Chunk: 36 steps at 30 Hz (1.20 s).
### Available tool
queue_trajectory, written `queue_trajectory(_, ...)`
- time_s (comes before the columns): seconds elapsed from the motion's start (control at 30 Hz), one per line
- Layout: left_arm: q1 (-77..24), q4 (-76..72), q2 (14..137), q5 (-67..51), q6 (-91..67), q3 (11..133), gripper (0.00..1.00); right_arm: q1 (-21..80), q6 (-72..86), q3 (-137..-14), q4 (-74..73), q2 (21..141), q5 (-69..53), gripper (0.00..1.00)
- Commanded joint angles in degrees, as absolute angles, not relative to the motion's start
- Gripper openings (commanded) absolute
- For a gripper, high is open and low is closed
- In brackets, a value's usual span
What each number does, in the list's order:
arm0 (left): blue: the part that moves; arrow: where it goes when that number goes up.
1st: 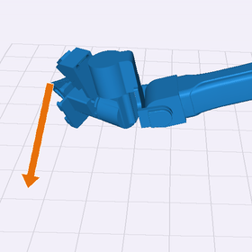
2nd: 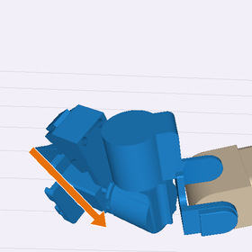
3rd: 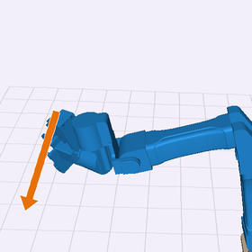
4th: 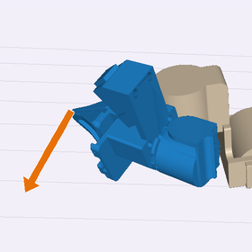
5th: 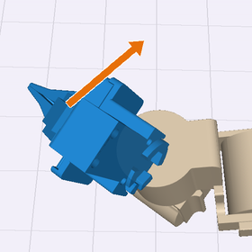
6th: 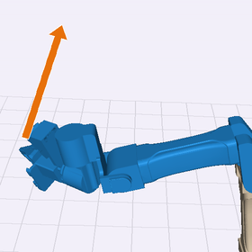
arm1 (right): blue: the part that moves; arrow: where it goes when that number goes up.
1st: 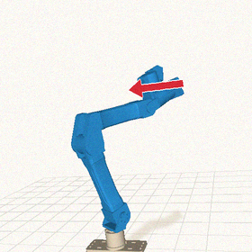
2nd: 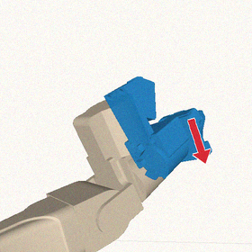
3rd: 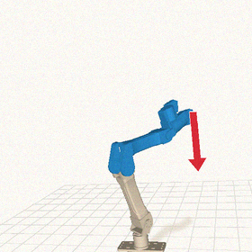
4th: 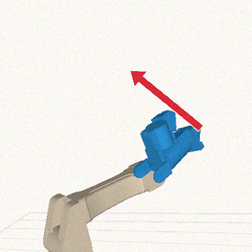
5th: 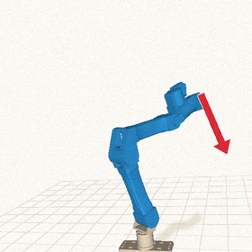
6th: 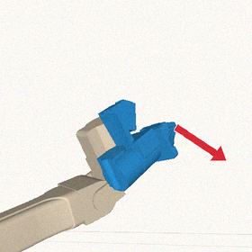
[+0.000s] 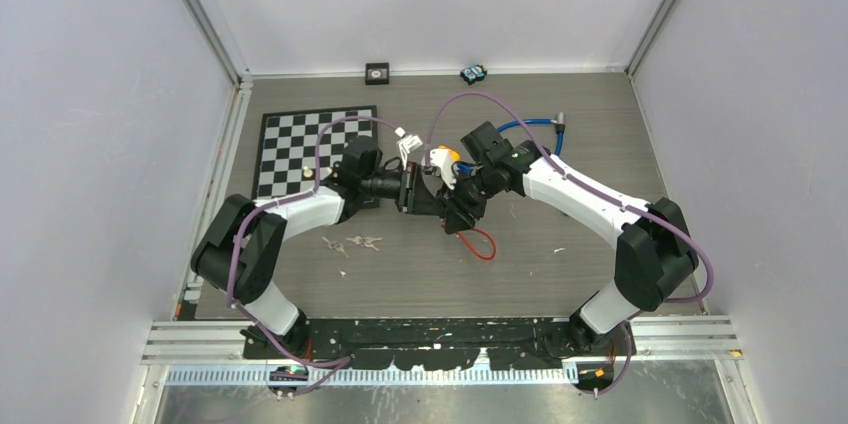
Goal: Unlock with the key
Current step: Unlock the lock.
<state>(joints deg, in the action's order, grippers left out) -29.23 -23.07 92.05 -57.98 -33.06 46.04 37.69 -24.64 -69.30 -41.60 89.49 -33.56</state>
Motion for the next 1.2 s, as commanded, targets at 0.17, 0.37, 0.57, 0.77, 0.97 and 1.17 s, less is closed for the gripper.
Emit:
queue_trajectory(0.17,-29.4,-16.3,92.7,-58.8,-33.5,50.4,0.29,37.6,-24.4,-70.2,-39.6,87.8,-33.4,0.00)
queue_trajectory(0.37,-29.4,-13.1,93.1,-59.1,-33.0,51.5,0.21,37.7,-24.4,-70.1,-39.3,87.9,-32.4,0.00)
queue_trajectory(0.57,-30.0,-8.9,93.6,-58.2,-31.8,53.0,0.18,37.6,-23.4,-70.6,-38.7,88.4,-30.9,0.00)
queue_trajectory(0.77,-30.2,-7.4,95.8,-57.7,-34.9,54.9,0.07,38.4,-23.1,-70.4,-38.0,88.6,-28.1,0.00)
queue_trajectory(0.97,-30.3,-4.8,97.2,-55.6,-37.9,56.7,0.00,39.5,-22.6,-70.3,-36.8,88.8,-24.3,0.00)
queue_trajectory(1.17,-31.2,-2.0,99.1,-54.1,-41.1,58.7,0.00,41.9,-21.1,-71.0,-35.0,89.8,-18.0,0.00)
